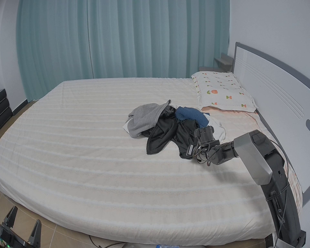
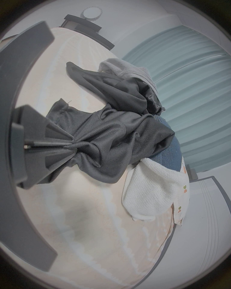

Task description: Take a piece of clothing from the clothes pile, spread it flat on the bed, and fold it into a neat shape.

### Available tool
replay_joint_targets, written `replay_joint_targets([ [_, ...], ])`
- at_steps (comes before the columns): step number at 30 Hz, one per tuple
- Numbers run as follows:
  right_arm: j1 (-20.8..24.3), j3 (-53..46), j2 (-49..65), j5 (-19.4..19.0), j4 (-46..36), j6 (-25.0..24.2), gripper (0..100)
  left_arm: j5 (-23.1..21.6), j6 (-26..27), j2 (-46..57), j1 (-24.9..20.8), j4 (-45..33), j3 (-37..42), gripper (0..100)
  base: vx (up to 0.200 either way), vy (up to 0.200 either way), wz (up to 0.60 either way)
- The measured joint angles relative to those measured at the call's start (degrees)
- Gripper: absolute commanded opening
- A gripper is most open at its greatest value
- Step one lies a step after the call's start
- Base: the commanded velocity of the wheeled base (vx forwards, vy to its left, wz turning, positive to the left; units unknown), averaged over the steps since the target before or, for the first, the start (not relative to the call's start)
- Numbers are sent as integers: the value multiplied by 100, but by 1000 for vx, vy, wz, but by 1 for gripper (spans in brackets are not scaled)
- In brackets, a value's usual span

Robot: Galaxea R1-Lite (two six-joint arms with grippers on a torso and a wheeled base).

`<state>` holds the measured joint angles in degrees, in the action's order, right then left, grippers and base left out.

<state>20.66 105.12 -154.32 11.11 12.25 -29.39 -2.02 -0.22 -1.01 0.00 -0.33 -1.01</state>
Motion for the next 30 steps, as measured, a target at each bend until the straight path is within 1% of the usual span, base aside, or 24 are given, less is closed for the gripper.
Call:
replay_joint_targets([
  [3, -11, -385, 226, -55, 30, -83, 0, 2, -2, 0, 2, 0, 0, 100, 0, 0, 0],
  [6, -35, -896, 580, -241, 57, -304, 0, 2, 0, 0, -2, 0, 0, 100, 0, 0, 0],
  [8, -44, -1323, 897, -512, 66, -510, 0, 2, -2, 0, 0, 0, 0, 100, 0, 0, 0],
  [10, -49, -1857, 1284, -864, 99, -730, 0, 0, 0, 0, 0, 0, 0, 100, 0, 0, 0],
  [13, -71, -2562, 1769, -1223, 236, -930, 0, 2, -2, 0, 0, 0, 0, 100, 0, 0, 0],
  [16, -88, -3404, 2302, -1515, 591, -1062, 0, 0, 0, 0, 0, 0, 0, 100, 0, 0, 0],
  [21, -88, -4837, 3178, -1991, 1596, -1187, 0, 2, 0, 0, 0, -2, 0, 100, 0, 0, 0],
  [24, -93, -5659, 3674, -2238, 2437, -1231, 0, 2, 0, 0, 0, -2, 0, 100, 0, 0, 0],
  [27, -77, -6499, 4250, -2504, 3635, -1268, 0, 0, -2, 0, 0, 0, 0, 100, 0, 0, 0],
  [30, -35, -7051, 4776, -2717, 4476, -1300, 0, 2, -2, 0, 0, 0, 0, 100, 0, 0, 0],
])
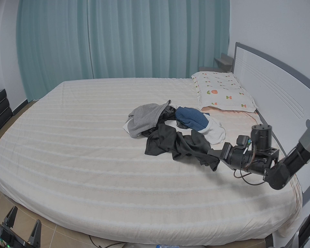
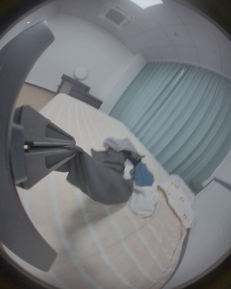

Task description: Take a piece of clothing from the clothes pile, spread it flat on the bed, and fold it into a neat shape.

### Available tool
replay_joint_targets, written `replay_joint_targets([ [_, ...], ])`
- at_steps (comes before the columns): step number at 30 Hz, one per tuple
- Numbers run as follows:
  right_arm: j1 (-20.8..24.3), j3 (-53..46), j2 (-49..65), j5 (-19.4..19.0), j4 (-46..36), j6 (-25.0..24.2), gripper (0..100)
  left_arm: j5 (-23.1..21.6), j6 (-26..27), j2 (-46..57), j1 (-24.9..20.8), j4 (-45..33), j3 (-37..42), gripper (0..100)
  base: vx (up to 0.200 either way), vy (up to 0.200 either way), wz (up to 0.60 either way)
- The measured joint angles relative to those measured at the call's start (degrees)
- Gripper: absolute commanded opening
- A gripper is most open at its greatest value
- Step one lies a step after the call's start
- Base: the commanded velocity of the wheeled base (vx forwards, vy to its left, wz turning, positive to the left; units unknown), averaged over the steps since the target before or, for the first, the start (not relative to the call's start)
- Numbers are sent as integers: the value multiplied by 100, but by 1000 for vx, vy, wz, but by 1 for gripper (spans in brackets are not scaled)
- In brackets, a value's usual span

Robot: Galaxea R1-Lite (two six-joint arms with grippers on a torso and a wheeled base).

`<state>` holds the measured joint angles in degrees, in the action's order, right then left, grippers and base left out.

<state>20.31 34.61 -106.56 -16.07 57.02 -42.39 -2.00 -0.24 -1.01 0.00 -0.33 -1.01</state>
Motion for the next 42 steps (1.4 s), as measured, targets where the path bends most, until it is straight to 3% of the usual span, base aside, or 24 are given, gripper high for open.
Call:
replay_joint_targets([
  [4, 59, -521, 658, -216, 692, -52, 0, -11, 9, 0, 0, 0, 0, 100, 0, 0, 0],
  [13, 0, -914, 1290, -262, 1957, -102, 0, -112, 141, 0, -2, 4, 0, 100, 0, 0, 0],
  [19, 0, -1119, 1456, -276, 2367, -89, 0, -256, 137, -2, -22, 55, -4, 100, 0, 0, 0],
  [24, 17, -1196, 1530, -279, 2394, -83, 0, -429, -222, -295, -29, 189, -551, 100, 0, 0, 0],
  [34, 107, -1245, 1571, -278, 2419, -74, 0, -1315, -383, -2492, -138, 407, -1663, 100, 0, 0, 0],
  [42, 127, -1264, 1538, -290, 2422, -69, 0, -1581, -266, -4656, -510, 1125, -1851, 100, 0, 0, 0],
])
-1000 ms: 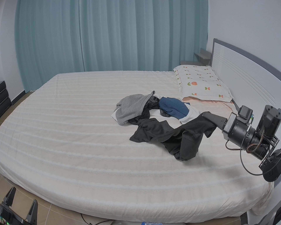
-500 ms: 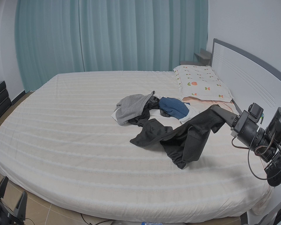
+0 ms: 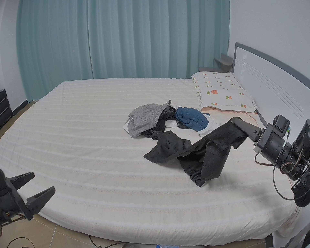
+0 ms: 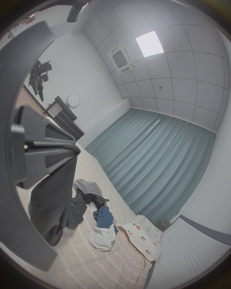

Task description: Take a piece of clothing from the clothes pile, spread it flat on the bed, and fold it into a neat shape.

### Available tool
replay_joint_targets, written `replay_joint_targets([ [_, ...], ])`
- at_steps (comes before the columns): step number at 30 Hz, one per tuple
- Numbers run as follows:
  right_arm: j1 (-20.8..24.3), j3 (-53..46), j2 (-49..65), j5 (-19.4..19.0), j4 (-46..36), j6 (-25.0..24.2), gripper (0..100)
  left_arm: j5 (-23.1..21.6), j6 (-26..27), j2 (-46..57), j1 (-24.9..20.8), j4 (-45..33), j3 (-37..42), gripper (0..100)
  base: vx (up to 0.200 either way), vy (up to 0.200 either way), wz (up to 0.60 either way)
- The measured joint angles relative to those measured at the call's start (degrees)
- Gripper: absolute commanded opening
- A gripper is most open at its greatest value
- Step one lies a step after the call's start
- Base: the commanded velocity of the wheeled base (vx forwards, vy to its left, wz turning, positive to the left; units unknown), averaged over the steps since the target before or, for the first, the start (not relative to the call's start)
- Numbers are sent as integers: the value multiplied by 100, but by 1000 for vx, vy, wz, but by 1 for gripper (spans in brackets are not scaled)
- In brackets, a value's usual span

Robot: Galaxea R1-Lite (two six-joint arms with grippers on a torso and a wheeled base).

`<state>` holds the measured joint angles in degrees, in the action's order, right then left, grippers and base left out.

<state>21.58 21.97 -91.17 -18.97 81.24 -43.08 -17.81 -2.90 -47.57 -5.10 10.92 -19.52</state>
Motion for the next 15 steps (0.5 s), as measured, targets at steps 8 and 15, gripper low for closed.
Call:
replay_joint_targets([
  [8, -6, -9, -78, -10, 0, 0, 0, 205, 45, -2294, -339, 1337, -200, 100, 0, 0, 0],
  [15, -24, -11, -201, -10, 5, -5, 0, 638, 66, -4342, -702, 2454, -658, 100, 0, 0, 0],
])
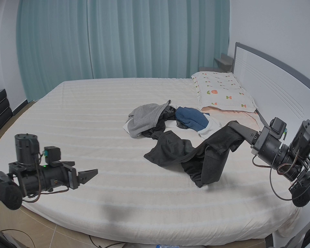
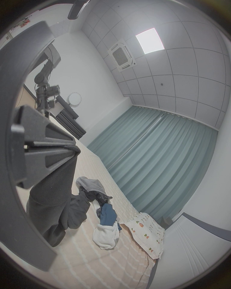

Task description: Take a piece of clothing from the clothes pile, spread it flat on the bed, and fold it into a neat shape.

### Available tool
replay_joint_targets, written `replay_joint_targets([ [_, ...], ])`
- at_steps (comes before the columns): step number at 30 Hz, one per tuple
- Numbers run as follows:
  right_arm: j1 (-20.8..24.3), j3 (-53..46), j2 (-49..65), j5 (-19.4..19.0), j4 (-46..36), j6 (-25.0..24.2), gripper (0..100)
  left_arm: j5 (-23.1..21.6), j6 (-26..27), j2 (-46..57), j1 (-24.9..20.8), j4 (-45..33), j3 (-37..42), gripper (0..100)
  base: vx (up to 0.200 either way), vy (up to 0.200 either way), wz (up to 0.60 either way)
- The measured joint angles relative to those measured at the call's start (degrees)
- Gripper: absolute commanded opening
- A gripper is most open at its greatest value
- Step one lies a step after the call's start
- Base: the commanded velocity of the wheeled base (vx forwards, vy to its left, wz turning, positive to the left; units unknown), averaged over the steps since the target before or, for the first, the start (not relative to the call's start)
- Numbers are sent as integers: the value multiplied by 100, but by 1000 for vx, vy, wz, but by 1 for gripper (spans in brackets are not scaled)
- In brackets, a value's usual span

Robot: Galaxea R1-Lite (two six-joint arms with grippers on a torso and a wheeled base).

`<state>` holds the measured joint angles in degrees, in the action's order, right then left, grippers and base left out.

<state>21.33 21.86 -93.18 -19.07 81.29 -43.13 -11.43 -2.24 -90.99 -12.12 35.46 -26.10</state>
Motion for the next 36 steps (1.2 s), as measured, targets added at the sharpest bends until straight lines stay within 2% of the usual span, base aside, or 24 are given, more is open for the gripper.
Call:
replay_joint_targets([
  [8, -30, 13, -37, 13, 4, 0, 0, 391, 1, -2208, -642, 852, -1053, 100, 0, 0, 0],
  [13, -12, 121, -30, 11, -5, 7, 0, 521, -29, -3187, -1031, 1101, -1841, 100, 0, 0, 0],
  [24, 272, 1008, 13, 87, -299, 51, 0, 569, -32, -4164, -1514, 1153, -2804, 100, 0, 0, 0],
  [31, 416, 1209, 179, 89, -569, 71, 0, 607, -35, -4573, -1619, 1114, -3550, 100, 0, 0, 0],
  [36, 462, 1254, 284, 76, -618, 84, 0, 831, -29, -4942, -1643, 1052, -4220, 100, 0, 0, 0],
])
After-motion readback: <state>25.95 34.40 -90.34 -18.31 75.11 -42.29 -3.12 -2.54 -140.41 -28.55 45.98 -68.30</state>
